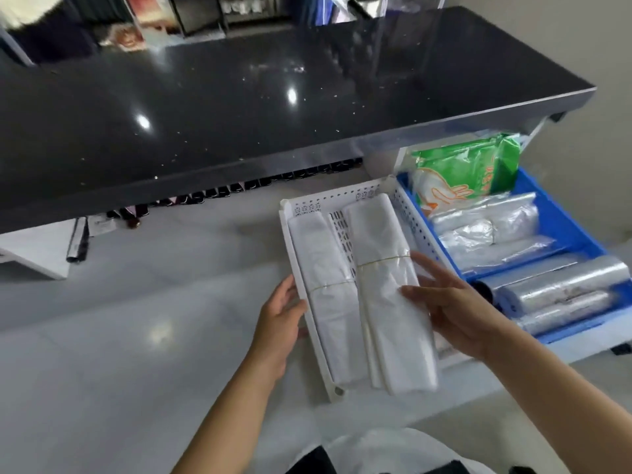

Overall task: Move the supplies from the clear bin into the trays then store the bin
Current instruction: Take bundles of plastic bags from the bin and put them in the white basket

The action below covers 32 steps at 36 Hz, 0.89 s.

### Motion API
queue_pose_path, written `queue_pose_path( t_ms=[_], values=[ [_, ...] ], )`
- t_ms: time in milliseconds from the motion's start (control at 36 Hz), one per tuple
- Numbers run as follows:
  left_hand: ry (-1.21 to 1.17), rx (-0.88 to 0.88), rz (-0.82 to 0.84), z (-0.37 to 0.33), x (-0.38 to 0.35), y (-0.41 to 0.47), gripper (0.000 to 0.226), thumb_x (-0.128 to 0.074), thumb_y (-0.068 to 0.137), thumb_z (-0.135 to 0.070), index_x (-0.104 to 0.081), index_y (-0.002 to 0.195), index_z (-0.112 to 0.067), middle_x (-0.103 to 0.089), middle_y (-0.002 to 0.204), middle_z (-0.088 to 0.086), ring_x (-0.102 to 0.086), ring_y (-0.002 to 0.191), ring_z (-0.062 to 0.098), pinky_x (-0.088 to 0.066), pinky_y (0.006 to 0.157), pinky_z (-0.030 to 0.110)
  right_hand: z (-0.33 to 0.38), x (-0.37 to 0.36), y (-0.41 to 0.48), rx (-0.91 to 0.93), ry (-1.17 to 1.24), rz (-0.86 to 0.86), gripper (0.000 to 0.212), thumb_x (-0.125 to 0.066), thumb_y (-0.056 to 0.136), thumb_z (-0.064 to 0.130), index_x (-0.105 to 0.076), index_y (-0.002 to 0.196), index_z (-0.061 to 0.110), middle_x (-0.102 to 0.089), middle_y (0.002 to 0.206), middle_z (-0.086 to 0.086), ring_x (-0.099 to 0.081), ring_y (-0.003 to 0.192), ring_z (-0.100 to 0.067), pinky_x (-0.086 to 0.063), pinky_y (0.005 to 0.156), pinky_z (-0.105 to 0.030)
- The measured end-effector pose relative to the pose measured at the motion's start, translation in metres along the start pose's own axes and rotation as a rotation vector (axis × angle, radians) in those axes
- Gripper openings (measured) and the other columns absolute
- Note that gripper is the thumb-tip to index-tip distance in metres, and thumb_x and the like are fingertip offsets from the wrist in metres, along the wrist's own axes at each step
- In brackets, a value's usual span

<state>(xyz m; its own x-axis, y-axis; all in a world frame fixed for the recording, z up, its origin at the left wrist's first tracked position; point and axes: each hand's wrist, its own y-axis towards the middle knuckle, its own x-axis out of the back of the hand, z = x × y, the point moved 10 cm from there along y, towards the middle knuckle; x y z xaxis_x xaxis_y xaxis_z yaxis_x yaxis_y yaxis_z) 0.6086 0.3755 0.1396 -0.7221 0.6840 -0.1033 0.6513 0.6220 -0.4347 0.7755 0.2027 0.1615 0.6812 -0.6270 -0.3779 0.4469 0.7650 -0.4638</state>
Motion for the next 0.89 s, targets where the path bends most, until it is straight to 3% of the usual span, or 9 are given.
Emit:
queue_pose_path(
  t_ms=[83,194,278,500,556,583,667,722,889],
  values=[
    [-0.021,0.015,-0.055,0.002,0.0,-0.004,0.046,-0.049,0.098,-0.001,-0.06,0.129,-0.032,-0.07,0.12,-0.009,-0.069,0.093,0.002,-0.056,0.061,0.022,0.003,-0.027,0.024,0.007,-0.07,0.112,0.069,-0.082,0.072,0.014,-0.057,0.13,0.041,-0.068,0.122,-0.012,-0.069,0.101,-0.027,-0.058,0.078,-0.043],
    [-0.017,0.021,-0.085,0.004,0.0,-0.008,0.043,-0.049,0.1,-0.005,-0.059,0.133,-0.031,-0.069,0.123,-0.004,-0.068,0.106,0.013,-0.06,0.07,0.03,-0.006,-0.03,0.046,0.024,-0.511,-0.074,0.069,-0.078,0.075,0.001,-0.056,0.132,0.035,-0.063,0.111,-0.013,-0.069,0.085,-0.028,-0.061,0.063,-0.04],
    [-0.004,0.017,-0.11,0.006,0.002,-0.009,0.045,-0.049,0.101,-0.007,-0.056,0.137,-0.032,-0.069,0.124,-0.002,-0.066,0.112,0.017,-0.06,0.078,0.035,-0.024,-0.033,0.047,0.016,-0.76,-0.139,0.067,-0.077,0.077,0.004,-0.054,0.136,0.025,-0.062,0.106,-0.008,-0.069,0.083,-0.029,-0.061,0.071,-0.05],
    [0.046,0.016,-0.177,0.015,0.007,-0.008,0.041,-0.054,0.1,-0.017,-0.059,0.133,-0.042,-0.071,0.12,-0.012,-0.068,0.108,0.011,-0.06,0.071,0.031,-0.019,-0.045,0.048,0.124,-1.137,-0.087,0.083,-0.078,0.078,0.026,-0.033,0.148,0.031,-0.056,0.132,-0.003,-0.065,0.1,-0.022,-0.059,0.084,-0.04],
    [0.065,0.025,-0.178,0.017,0.008,-0.008,0.039,-0.054,0.1,-0.021,-0.058,0.132,-0.044,-0.071,0.119,-0.013,-0.068,0.107,0.008,-0.061,0.07,0.031,-0.012,-0.055,0.048,0.22,-1.323,-0.072,0.096,-0.077,0.077,0.035,-0.018,0.152,0.034,-0.035,0.152,-0.007,-0.054,0.122,-0.027,-0.054,0.097,-0.044],
    [0.071,0.03,-0.18,0.018,0.007,-0.008,0.038,-0.055,0.1,-0.023,-0.059,0.131,-0.046,-0.072,0.118,-0.014,-0.069,0.105,0.007,-0.06,0.069,0.031,-0.009,-0.062,0.049,0.28,-1.418,-0.045,0.101,-0.076,0.078,0.04,-0.008,0.153,0.038,-0.018,0.16,-0.006,-0.036,0.139,-0.032,-0.045,0.107,-0.049],
    [0.074,0.041,-0.204,0.021,0.008,-0.01,0.035,-0.055,0.1,-0.027,-0.061,0.127,-0.047,-0.073,0.115,-0.013,-0.071,0.102,0.01,-0.06,0.067,0.032,-0.013,-0.084,0.054,0.417,-1.645,0.135,0.097,-0.062,0.083,0.056,0.002,0.154,0.038,0.014,0.165,0.002,0.016,0.15,-0.029,-0.001,0.118,-0.055],
    [0.09,0.043,-0.224,0.022,0.008,-0.011,0.034,-0.055,0.1,-0.027,-0.062,0.123,-0.05,-0.074,0.114,-0.013,-0.072,0.101,0.01,-0.06,0.067,0.032,-0.023,-0.089,0.059,0.382,-1.73,0.251,0.092,-0.05,0.087,0.062,0.003,0.155,0.032,0.016,0.164,0.003,0.022,0.149,-0.025,0.007,0.118,-0.055],
    [0.146,0.063,-0.261,0.024,0.008,-0.015,0.032,-0.054,0.099,-0.033,-0.062,0.119,-0.056,-0.072,0.116,-0.017,-0.071,0.102,0.006,-0.059,0.066,0.025,-0.034,-0.084,0.064,0.28,-1.736,0.322,0.089,-0.038,0.09,0.068,0.014,0.154,0.033,0.022,0.163,0.006,0.018,0.149,-0.03,0.004,0.119,-0.059]
  ],
)
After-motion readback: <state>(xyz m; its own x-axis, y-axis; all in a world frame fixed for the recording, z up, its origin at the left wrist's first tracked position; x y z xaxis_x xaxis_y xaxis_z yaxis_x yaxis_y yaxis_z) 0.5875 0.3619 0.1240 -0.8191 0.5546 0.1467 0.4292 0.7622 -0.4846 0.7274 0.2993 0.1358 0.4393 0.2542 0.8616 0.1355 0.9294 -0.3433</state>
